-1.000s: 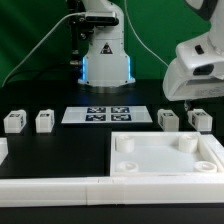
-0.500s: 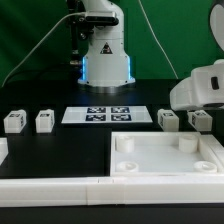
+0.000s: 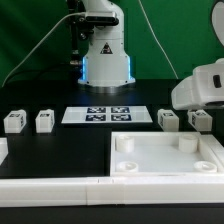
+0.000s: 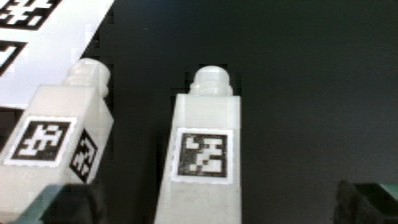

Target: Assemble one leg

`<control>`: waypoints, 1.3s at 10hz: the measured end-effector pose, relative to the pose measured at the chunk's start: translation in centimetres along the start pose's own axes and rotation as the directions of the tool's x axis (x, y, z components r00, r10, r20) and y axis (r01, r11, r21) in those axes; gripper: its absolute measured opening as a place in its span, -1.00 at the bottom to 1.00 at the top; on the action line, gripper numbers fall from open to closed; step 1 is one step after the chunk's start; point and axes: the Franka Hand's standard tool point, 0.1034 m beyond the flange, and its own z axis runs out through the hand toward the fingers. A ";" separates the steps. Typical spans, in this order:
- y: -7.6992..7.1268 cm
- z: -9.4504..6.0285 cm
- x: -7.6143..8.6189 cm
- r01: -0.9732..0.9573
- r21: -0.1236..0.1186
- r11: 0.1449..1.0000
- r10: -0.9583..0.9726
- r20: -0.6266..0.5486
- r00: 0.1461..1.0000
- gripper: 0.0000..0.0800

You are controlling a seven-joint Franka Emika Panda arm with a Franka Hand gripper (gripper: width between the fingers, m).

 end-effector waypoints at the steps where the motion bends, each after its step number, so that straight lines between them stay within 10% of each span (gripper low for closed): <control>1: 0.0 0.2 0.2 0.000 0.002 1.000 0.000 -0.004 1.000 0.62; 10: -0.2 4.0 1.3 -0.001 0.006 1.000 0.001 -0.030 1.000 0.62; 12: -0.2 4.0 1.3 -0.001 0.006 1.000 0.001 -0.030 1.000 -0.05; 13: -0.2 4.0 1.3 -0.001 0.006 1.000 0.001 -0.030 1.000 -0.05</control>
Offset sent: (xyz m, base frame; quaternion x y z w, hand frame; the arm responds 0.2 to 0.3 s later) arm -0.0168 -0.0060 -0.0239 -0.0058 0.0256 0.0048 0.9996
